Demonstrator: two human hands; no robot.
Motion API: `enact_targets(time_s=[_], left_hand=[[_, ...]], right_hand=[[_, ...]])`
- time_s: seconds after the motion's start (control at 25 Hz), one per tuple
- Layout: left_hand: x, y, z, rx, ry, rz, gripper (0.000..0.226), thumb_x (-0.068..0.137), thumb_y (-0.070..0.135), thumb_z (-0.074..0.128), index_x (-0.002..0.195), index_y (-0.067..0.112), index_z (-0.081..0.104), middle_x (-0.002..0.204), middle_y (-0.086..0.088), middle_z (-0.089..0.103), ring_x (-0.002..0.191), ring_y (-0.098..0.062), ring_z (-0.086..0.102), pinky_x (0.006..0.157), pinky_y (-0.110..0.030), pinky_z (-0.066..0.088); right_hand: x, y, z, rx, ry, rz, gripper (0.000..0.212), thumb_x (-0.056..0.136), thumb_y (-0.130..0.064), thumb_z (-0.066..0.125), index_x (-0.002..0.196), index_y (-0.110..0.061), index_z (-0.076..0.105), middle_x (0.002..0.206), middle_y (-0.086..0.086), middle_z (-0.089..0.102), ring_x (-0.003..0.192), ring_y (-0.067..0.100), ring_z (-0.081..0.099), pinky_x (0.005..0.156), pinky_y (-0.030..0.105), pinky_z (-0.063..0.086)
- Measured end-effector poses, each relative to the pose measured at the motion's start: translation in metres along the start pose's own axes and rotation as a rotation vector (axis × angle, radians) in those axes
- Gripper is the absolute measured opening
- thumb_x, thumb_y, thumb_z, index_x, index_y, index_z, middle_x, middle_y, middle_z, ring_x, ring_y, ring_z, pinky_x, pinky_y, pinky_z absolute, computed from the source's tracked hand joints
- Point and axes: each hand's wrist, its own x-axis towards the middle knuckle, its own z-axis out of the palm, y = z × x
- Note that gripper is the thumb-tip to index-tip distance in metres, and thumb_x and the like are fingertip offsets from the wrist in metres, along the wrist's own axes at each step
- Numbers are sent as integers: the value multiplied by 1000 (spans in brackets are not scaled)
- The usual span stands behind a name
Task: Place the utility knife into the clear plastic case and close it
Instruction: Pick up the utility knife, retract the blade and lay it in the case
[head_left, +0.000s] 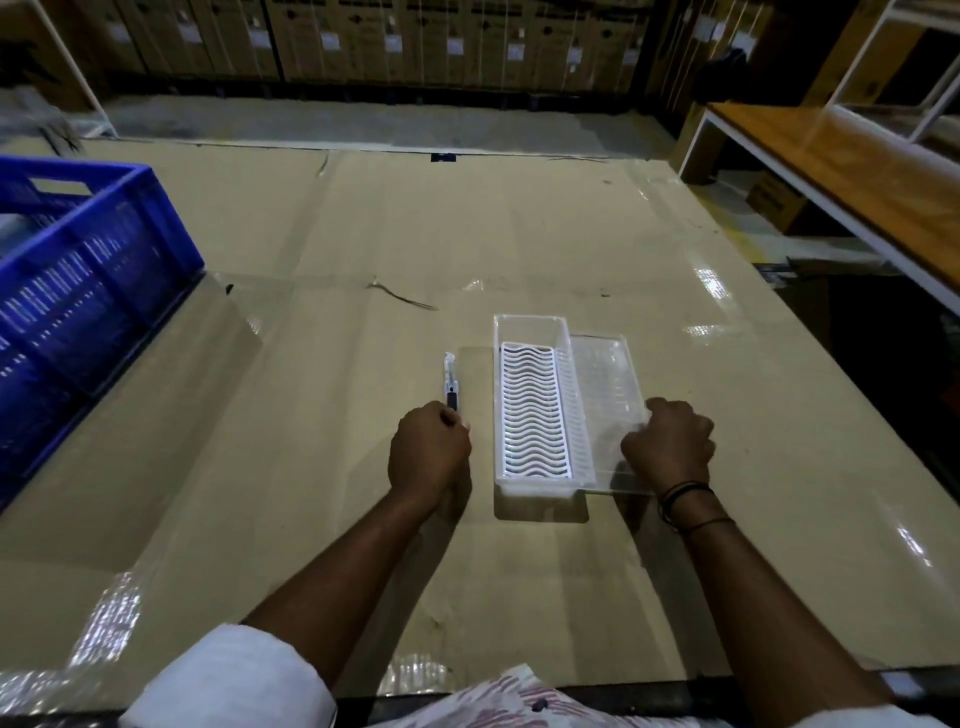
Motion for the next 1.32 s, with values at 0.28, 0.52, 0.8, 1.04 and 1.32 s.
enact_targets(time_s=[0.28, 0.52, 0.8, 1.04, 1.32], left_hand=[[6, -3, -2, 304, -28, -4, 44, 89, 46, 71, 112, 10, 66, 110, -10, 66, 98, -30, 70, 69, -30, 45], [19, 3, -7, 291, -36, -108, 33, 81, 38, 78, 97, 10, 70, 89, -7, 68, 71, -22, 55, 47, -22, 29], [15, -6, -6, 118, -16, -149, 33, 82, 41, 79, 84, 9, 73, 83, -7, 75, 69, -23, 67, 53, -23, 39], [4, 19, -20, -289, 0, -41, 30, 85, 41, 79, 71, 14, 77, 64, -1, 75, 55, -12, 69, 65, -31, 61], [-3, 68, 1, -444, -122, 87, 12, 86, 29, 78, 85, 17, 76, 75, -1, 79, 64, -15, 77, 72, -43, 67]], right_hand=[[-24, -58, 3, 138, 163, -312, 53, 72, -9, 61, 124, -15, 66, 133, 8, 60, 128, 36, 39, 106, 46, 35], [-42, -95, 20, 80, 115, -463, 48, 73, -11, 59, 119, -19, 68, 127, 4, 63, 129, 31, 42, 103, 43, 37], [-44, -106, 38, 33, 86, -549, 45, 75, -11, 59, 118, -19, 68, 123, 1, 64, 122, 30, 45, 97, 40, 38], [-33, -115, 36, 599, -71, -317, 20, 87, -19, 64, 102, -13, 76, 101, 3, 76, 98, 21, 68, 88, 30, 52], [-12, -116, 24, 1086, -245, -74, 34, 92, -35, 66, 87, -2, 77, 85, 25, 72, 76, 31, 66, 74, 51, 59]])
